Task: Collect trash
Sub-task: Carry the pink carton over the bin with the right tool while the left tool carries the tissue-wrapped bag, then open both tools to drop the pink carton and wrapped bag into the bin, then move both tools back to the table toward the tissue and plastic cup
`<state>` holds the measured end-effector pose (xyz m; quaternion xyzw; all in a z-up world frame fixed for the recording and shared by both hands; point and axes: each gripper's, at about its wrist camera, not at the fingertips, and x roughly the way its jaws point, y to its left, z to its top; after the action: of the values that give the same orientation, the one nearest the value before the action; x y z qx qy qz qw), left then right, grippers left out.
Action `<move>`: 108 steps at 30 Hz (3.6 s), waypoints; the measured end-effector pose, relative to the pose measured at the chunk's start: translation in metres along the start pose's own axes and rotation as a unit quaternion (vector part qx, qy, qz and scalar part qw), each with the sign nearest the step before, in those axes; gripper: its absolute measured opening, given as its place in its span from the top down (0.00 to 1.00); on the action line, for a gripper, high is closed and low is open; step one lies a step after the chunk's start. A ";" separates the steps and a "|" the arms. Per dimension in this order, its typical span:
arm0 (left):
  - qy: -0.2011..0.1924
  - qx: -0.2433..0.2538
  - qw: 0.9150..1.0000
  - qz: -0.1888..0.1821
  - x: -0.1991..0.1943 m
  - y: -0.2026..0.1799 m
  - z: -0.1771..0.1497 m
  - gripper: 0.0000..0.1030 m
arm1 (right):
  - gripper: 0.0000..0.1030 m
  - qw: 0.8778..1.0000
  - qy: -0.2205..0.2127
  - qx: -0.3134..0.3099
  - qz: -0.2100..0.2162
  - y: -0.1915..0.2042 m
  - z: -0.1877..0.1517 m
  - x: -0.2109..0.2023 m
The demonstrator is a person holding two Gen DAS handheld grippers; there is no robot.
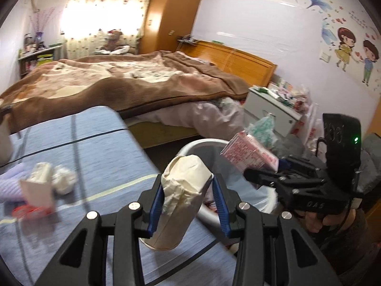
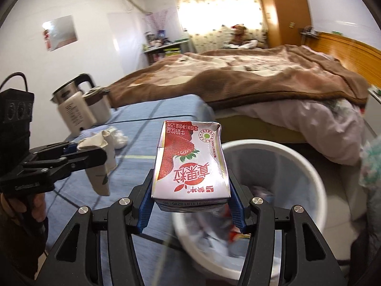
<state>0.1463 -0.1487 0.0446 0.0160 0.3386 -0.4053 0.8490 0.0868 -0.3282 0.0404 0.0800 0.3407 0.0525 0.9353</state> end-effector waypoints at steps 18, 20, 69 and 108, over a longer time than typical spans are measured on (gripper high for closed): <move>0.051 0.009 0.997 -0.053 0.085 -0.056 0.008 0.58 | 0.45 0.992 0.078 0.038 -0.096 -0.087 -0.032 0.017; 0.059 0.009 0.997 -0.054 0.090 -0.059 0.007 0.58 | 0.45 0.990 0.084 0.036 -0.104 -0.090 -0.034 0.020; -0.041 -0.128 0.982 0.135 -0.071 0.109 -0.051 0.37 | 0.41 0.999 0.034 -0.011 -0.021 0.044 -0.008 0.042; 0.018 -0.203 0.960 0.194 -0.058 0.217 -0.081 0.37 | 0.41 0.990 0.082 -0.090 0.074 0.155 0.052 0.187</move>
<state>0.2272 0.0601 -0.0373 -0.0839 0.4192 -0.1557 0.8905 0.2560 -0.1537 -0.0094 0.0159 0.4028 0.1586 0.9013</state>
